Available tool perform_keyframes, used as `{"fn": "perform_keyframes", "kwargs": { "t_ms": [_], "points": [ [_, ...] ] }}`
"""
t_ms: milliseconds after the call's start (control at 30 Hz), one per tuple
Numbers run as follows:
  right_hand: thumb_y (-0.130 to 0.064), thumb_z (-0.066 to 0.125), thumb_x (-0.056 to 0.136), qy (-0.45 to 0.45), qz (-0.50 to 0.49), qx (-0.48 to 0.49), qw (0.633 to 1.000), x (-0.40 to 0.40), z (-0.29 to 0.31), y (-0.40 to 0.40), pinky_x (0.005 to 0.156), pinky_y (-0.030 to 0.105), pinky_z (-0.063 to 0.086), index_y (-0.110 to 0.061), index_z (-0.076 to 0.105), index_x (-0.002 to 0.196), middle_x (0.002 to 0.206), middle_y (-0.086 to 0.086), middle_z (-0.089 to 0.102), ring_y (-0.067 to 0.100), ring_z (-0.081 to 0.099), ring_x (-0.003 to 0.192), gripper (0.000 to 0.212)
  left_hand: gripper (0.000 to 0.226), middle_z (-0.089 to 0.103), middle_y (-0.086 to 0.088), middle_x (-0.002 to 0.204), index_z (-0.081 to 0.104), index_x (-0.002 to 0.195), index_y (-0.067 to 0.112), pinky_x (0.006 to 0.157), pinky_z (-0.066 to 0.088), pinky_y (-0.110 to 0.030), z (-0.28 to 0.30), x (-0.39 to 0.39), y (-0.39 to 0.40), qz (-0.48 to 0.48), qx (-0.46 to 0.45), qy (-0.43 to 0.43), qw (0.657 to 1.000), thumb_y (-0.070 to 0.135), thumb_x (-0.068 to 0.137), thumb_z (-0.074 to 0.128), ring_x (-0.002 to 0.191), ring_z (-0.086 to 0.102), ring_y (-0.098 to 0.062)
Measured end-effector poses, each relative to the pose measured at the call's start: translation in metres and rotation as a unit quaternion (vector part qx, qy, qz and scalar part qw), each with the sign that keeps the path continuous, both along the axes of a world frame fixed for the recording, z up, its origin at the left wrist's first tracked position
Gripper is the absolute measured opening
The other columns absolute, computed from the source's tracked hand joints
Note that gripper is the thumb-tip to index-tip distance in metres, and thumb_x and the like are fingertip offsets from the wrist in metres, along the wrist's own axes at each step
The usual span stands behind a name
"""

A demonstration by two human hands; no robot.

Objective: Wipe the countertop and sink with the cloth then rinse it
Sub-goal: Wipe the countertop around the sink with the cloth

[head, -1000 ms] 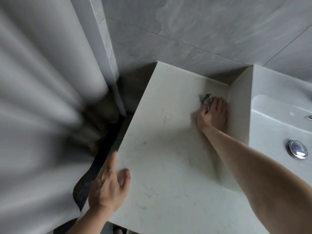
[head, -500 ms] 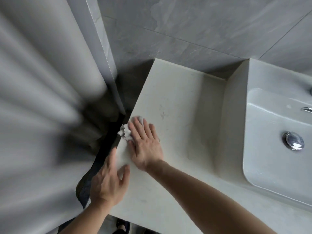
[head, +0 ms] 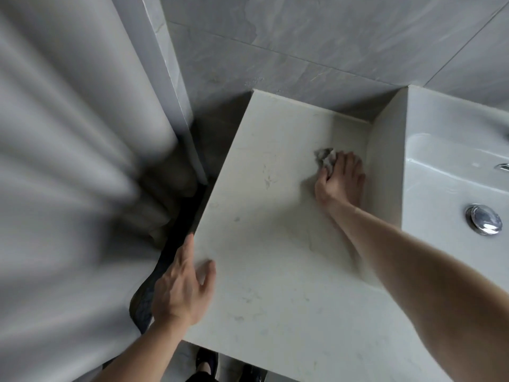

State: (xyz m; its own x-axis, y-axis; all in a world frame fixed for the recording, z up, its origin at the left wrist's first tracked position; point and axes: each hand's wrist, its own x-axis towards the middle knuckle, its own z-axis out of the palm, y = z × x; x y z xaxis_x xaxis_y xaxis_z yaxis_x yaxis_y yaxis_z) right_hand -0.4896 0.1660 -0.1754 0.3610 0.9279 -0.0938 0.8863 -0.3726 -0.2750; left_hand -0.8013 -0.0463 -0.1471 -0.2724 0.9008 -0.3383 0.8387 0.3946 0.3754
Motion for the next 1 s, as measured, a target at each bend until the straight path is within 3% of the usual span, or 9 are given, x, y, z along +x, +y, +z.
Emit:
{"fn": "perform_keyframes", "kwargs": {
  "t_ms": [100,200,300,400,533,633,767,1000],
  "points": [
    [-0.036,0.041,0.102,-0.004,-0.049,0.004,0.999,-0.002,-0.004,0.011,0.125,0.053,0.013,-0.01,0.029,0.16,0.17,0.012,0.019,0.035,0.014,0.157,0.065,0.075,0.044,-0.003,0.158,0.013,0.16,0.03,0.092,0.051,-0.044,-0.002,0.0,0.001,0.001,0.003,0.004,1.0,0.055,0.096,0.043,0.121,0.061,-0.036],
    [-0.04,0.039,0.101,-0.005,-0.027,0.012,1.0,-0.02,-0.005,-0.014,0.125,0.056,0.013,-0.012,0.029,0.16,0.17,0.01,0.021,0.032,0.014,0.157,0.066,0.074,0.045,-0.004,0.157,0.013,0.159,0.03,0.092,0.05,-0.044,-0.001,0.0,0.0,-0.003,0.01,-0.001,1.0,0.053,0.096,0.043,0.122,0.06,-0.036],
    [-0.045,0.035,0.101,0.004,0.062,0.021,0.998,-0.046,0.0,-0.064,0.124,0.059,0.014,-0.018,0.03,0.16,0.169,0.005,0.024,0.03,0.015,0.157,0.065,0.073,0.042,-0.003,0.159,0.012,0.16,0.03,0.093,0.05,-0.043,0.003,0.002,0.0,-0.006,0.007,-0.001,1.0,0.053,0.097,0.042,0.124,0.059,-0.035],
    [-0.049,0.032,0.104,0.017,0.176,0.004,0.984,-0.069,0.003,-0.128,0.125,0.061,0.007,-0.025,0.021,0.164,0.173,-0.001,0.013,0.029,0.007,0.16,0.066,0.073,0.039,-0.002,0.161,0.011,0.16,0.031,0.093,0.05,-0.044,0.005,0.002,0.0,-0.009,0.007,0.0,1.0,0.053,0.097,0.041,0.124,0.059,-0.036],
    [-0.047,0.033,0.106,0.03,0.355,-0.036,0.934,-0.077,0.014,-0.216,0.125,0.064,0.004,-0.033,0.006,0.165,0.173,-0.009,-0.002,0.026,-0.01,0.16,0.066,0.074,0.038,-0.004,0.161,0.011,0.16,0.029,0.092,0.05,-0.044,0.004,0.002,-0.001,-0.011,-0.002,0.01,1.0,0.053,0.097,0.041,0.123,0.059,-0.037],
    [-0.045,0.032,0.108,0.024,0.416,-0.049,0.908,-0.07,0.016,-0.245,0.124,0.065,0.006,-0.034,0.006,0.165,0.173,-0.012,-0.001,0.027,-0.009,0.16,0.064,0.074,0.04,-0.006,0.16,0.01,0.16,0.029,0.09,0.051,-0.045,0.003,0.001,0.0,-0.012,-0.005,0.012,1.0,0.054,0.097,0.04,0.121,0.06,-0.038],
    [-0.047,0.034,0.106,0.022,0.426,-0.047,0.903,-0.072,0.014,-0.214,0.125,0.062,0.002,-0.035,0.008,0.165,0.173,-0.012,0.002,0.025,-0.008,0.16,0.066,0.074,0.042,-0.007,0.158,0.011,0.16,0.029,0.091,0.05,-0.045,0.0,0.002,-0.001,-0.011,0.002,0.013,1.0,0.053,0.097,0.04,0.122,0.059,-0.038],
    [-0.047,0.029,0.105,0.03,0.34,-0.043,0.939,-0.143,0.011,-0.075,0.125,0.059,0.003,-0.029,0.02,0.164,0.173,-0.001,0.012,0.035,0.002,0.159,0.062,0.077,0.04,-0.005,0.16,0.012,0.161,0.028,0.09,0.048,-0.043,-0.001,0.002,-0.001,-0.018,0.013,0.021,1.0,0.058,0.093,0.032,0.121,0.059,-0.037]
  ]
}}
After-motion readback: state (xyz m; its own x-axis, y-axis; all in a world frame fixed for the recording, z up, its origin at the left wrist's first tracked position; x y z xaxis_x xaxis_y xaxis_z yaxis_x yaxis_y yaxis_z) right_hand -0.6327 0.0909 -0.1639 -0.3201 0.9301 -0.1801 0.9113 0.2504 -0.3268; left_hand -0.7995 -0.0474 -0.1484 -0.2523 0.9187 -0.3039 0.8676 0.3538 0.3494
